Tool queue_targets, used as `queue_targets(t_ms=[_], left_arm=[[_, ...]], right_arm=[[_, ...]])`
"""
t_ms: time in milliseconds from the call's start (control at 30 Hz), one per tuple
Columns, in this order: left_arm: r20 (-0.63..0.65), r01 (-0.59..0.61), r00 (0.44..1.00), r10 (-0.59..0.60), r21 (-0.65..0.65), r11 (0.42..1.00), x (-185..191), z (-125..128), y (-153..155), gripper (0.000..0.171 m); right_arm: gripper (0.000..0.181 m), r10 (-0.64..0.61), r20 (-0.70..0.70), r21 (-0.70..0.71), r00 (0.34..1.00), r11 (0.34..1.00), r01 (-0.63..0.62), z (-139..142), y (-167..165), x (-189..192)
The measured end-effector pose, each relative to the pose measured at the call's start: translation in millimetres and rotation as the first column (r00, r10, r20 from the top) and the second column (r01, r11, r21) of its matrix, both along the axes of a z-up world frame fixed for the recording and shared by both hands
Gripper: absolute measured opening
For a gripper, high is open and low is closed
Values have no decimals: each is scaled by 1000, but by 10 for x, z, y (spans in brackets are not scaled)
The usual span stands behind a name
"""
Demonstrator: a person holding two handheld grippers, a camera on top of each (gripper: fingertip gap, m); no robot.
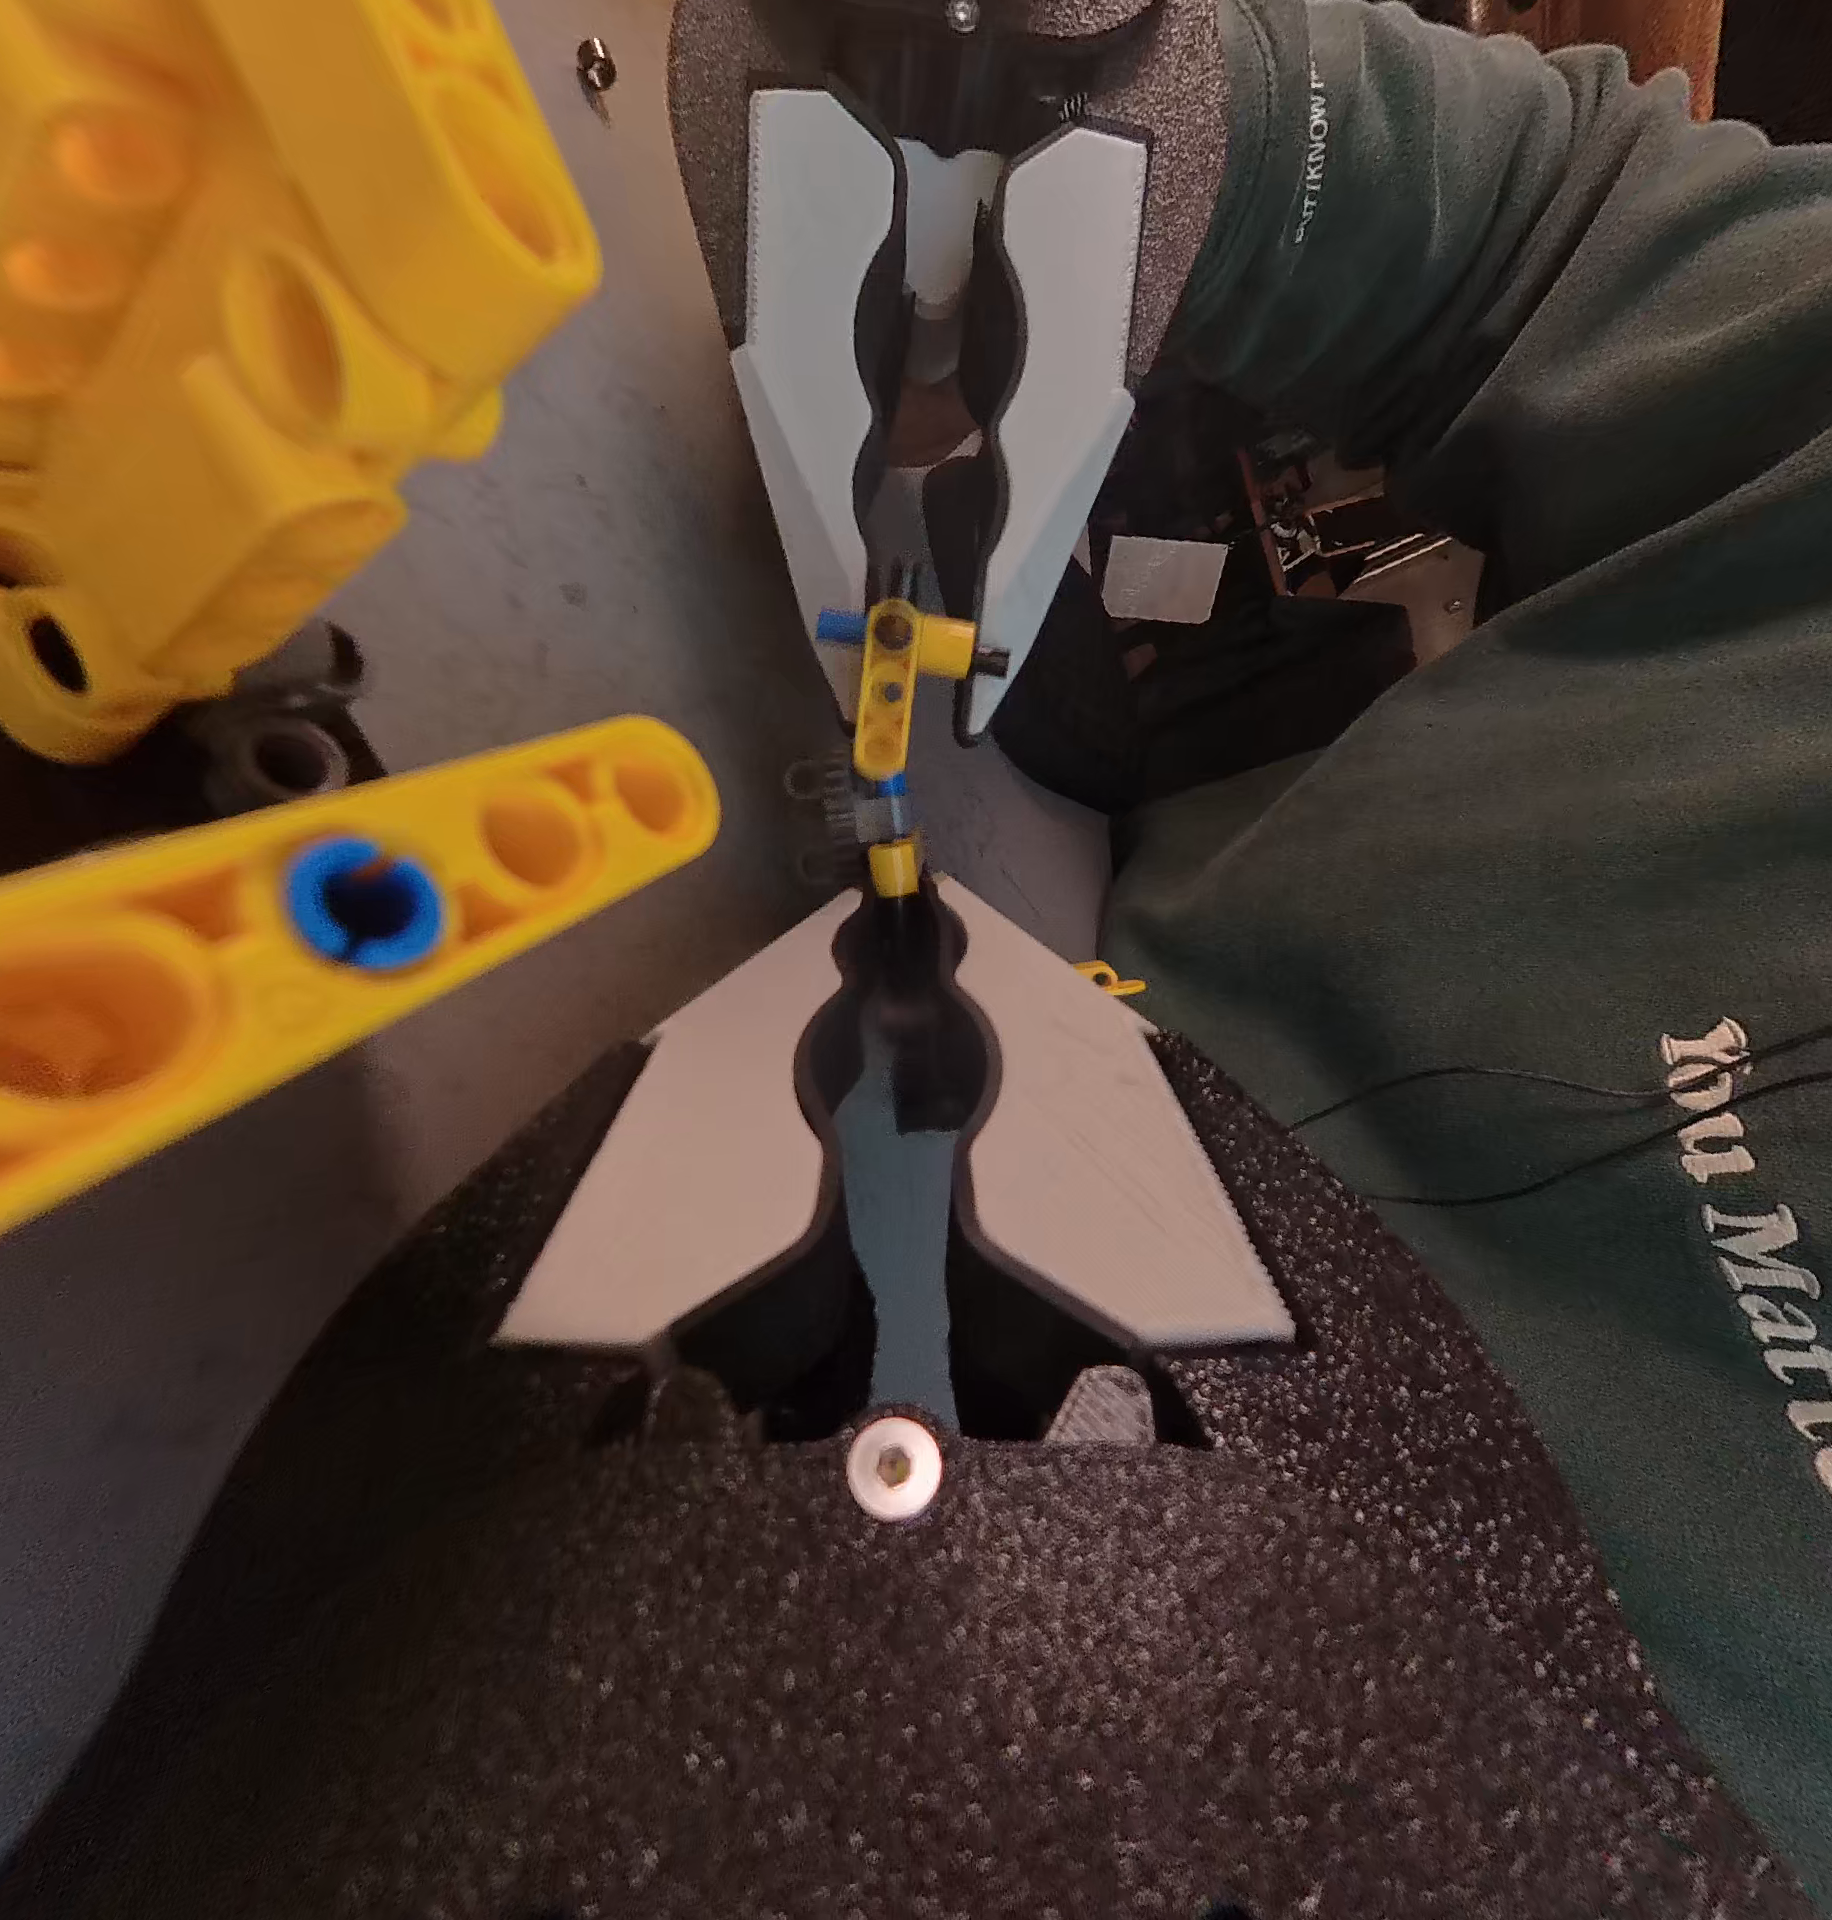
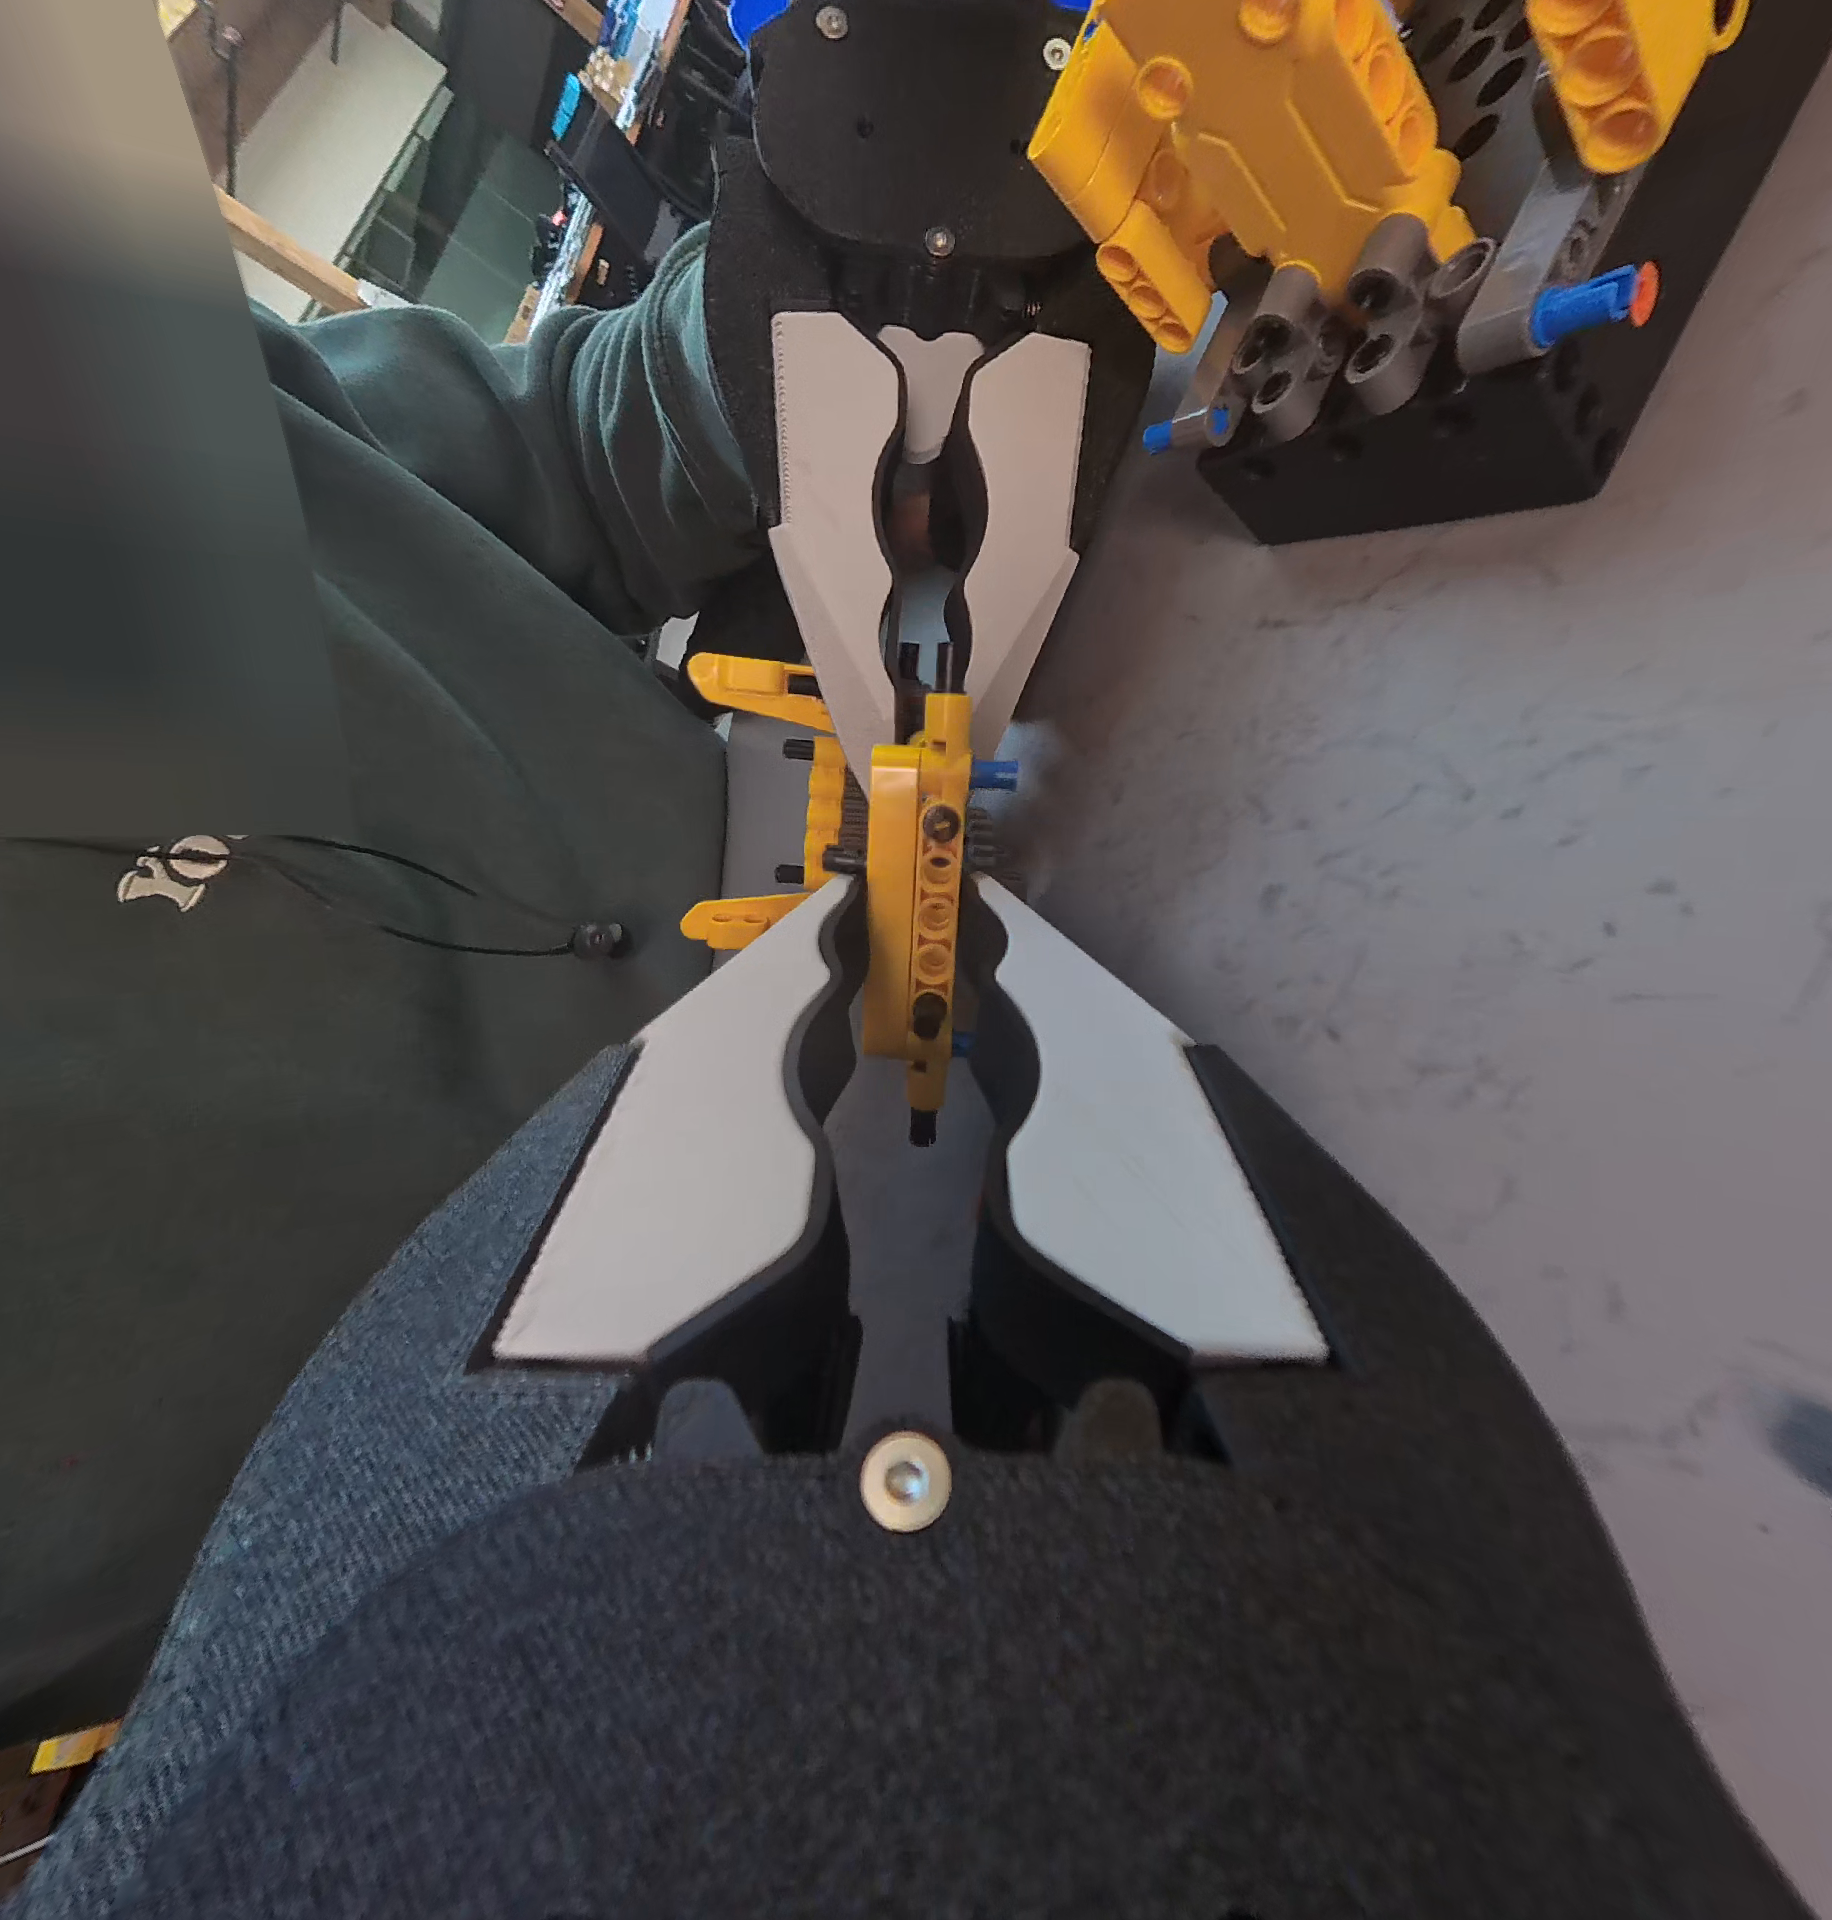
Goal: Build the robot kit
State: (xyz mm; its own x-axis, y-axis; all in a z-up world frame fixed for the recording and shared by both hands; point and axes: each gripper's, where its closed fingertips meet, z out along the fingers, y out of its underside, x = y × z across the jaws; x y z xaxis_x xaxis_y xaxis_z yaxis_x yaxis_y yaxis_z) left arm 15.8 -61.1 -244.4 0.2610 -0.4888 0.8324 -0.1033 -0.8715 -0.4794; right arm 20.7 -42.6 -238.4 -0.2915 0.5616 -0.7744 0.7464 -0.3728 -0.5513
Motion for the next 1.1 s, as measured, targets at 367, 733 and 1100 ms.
queue_targets(t_ms=[367,733,1100], left_arm=[[107,-87,991,85,12,996,-124,169,124,3],[197,-144,971,133,45,988,-221,343,198,5],[289,-254,931,224,72,964,-230,609,246,6]], right_arm=[[15,-99,-21,-206,995,974,92,184,106,-137],[17,-171,-84,-136,982,978,158,387,187,-245],[64,-100,-319,651,943,700,294,804,406,-185]])
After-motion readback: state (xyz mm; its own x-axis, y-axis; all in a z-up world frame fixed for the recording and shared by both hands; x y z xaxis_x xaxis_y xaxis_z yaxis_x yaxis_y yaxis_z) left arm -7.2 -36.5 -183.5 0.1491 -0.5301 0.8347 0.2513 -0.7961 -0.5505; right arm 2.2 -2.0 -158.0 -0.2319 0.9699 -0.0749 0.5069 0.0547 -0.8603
